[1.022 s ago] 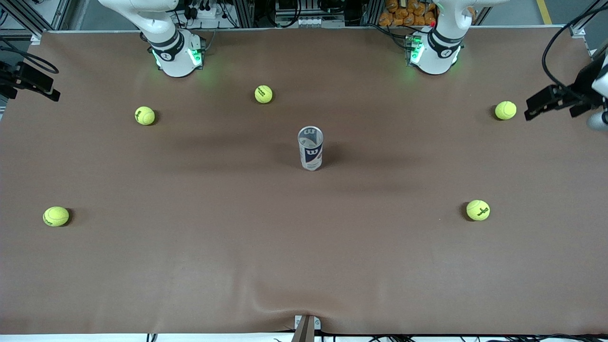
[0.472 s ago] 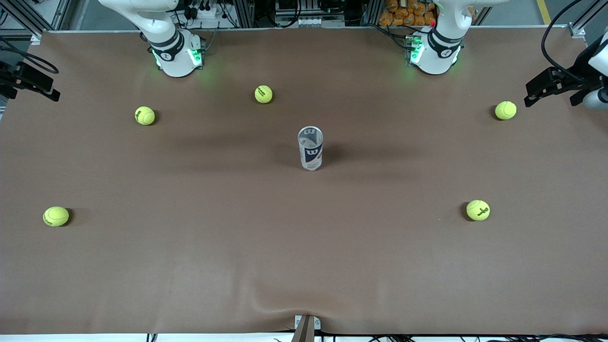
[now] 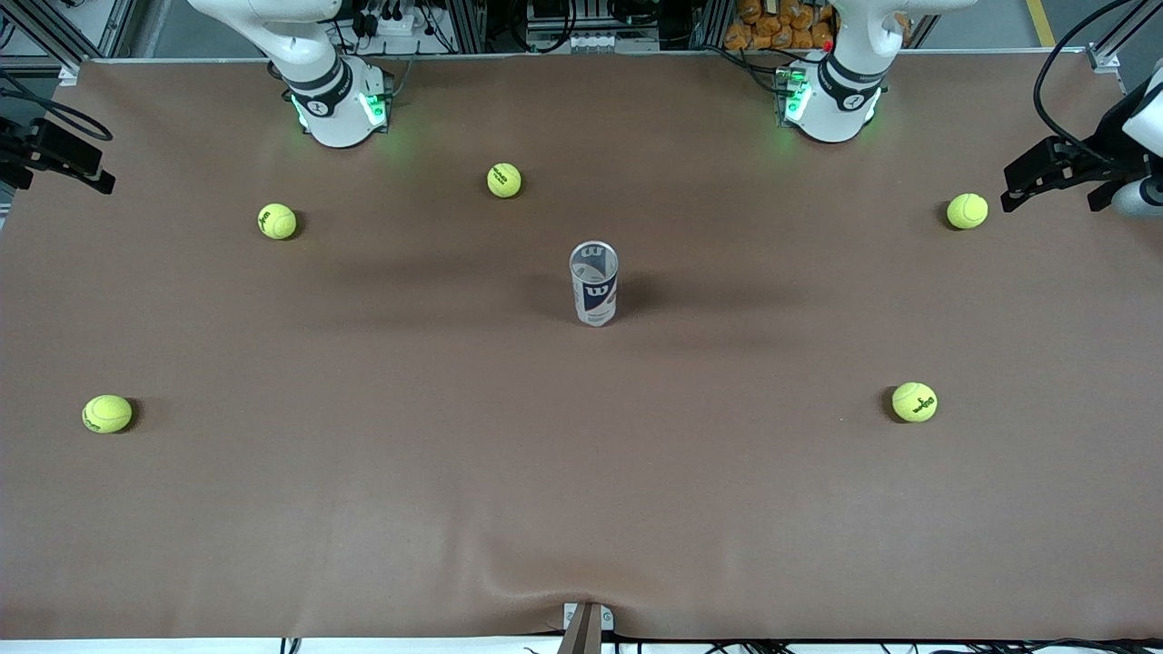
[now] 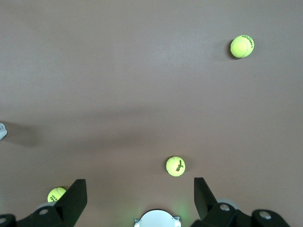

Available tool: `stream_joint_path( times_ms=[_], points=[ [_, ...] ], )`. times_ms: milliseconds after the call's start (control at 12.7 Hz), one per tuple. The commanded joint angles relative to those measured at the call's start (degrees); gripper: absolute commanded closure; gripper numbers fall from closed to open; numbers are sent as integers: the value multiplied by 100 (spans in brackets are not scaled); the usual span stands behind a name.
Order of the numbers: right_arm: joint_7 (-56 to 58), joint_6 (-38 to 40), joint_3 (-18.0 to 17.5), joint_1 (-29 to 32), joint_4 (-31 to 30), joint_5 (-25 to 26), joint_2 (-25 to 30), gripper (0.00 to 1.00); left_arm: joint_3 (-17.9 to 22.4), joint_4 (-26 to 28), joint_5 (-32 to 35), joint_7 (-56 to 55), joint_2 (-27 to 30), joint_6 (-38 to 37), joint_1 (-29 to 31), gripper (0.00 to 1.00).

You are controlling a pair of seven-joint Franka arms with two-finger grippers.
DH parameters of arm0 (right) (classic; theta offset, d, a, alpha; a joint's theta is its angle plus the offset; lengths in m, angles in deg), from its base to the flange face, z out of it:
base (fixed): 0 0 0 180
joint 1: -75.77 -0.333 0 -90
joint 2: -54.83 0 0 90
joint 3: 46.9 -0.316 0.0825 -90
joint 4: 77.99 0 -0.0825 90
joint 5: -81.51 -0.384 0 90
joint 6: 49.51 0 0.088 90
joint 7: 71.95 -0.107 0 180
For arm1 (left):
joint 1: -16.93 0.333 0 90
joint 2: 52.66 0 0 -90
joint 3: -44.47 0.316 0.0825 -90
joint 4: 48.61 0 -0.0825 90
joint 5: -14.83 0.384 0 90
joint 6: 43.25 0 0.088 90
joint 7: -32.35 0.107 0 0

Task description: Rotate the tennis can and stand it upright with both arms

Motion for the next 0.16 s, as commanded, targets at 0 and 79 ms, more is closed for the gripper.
stream_joint_path(
  times_ms=[0,79],
  points=[
    [42,42,-26,37,41,77,-5,0,70,-4,-71,15,33,25,-72,0],
    [42,42,-26,29,41,77,-5,0,70,5,-72,6,24,-1,-72,0]
  ],
)
